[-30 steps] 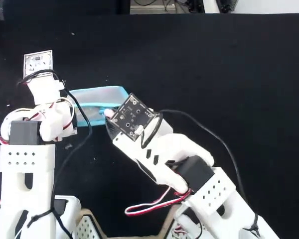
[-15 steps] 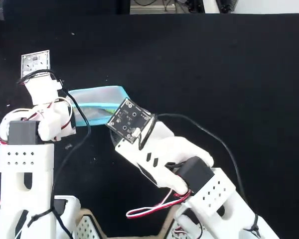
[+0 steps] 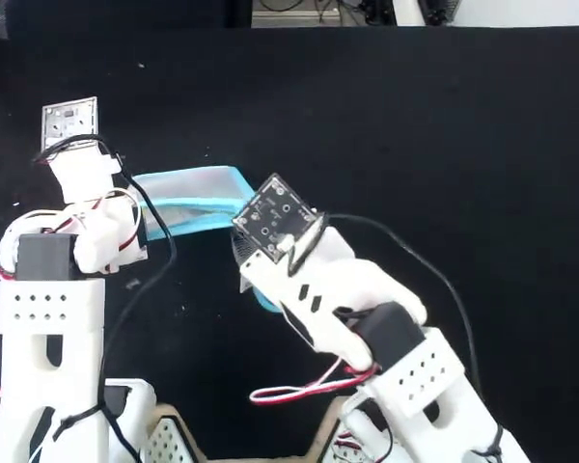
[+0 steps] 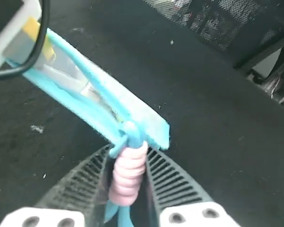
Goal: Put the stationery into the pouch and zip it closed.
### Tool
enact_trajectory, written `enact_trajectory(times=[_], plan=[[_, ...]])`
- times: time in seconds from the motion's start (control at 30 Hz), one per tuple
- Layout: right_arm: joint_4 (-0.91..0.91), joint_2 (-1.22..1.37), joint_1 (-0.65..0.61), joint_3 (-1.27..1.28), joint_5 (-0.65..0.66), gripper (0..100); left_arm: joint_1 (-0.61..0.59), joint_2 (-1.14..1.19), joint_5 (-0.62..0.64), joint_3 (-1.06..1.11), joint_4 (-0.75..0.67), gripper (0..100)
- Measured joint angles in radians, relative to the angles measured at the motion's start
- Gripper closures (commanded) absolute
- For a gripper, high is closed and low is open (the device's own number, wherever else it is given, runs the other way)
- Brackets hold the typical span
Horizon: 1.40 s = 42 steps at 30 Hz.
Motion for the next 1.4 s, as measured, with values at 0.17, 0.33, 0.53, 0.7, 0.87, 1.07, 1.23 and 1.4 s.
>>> enact_trajectory(times=[0.17, 0.33, 0.53, 0.7, 0.87, 1.07, 1.23, 1.4], plan=[[0.0, -0.028, -0.008, 0.017, -0.002, 89.3, -0.002, 0.0, 0.0, 0.0, 0.0, 97], [-0.031, -0.032, -0.026, 0.041, -0.002, 91.2, -0.006, 0.0, 0.0, 0.0, 0.0, 97], [-0.044, -0.046, -0.026, 0.072, -0.003, 90.9, -0.008, 0.0, 0.0, 0.0, 0.0, 97], [-0.044, -0.046, 0.005, 0.077, 0.0, 85.1, -0.006, 0.0, 0.0, 0.002, 0.0, 97], [-0.006, -0.029, 0.031, 0.08, 0.031, 81.1, -0.006, 0.0, 0.0, 0.002, 0.0, 97], [0.006, -0.032, 0.028, 0.098, 0.032, 83.0, -0.006, 0.0, 0.0, 0.002, 0.0, 97], [0.003, -0.034, 0.023, 0.135, 0.06, 82.9, -0.006, 0.0, 0.0, 0.002, 0.0, 97], [0.006, -0.034, 0.023, 0.135, 0.137, 82.8, -0.008, 0.0, 0.0, 0.002, 0.0, 97]])
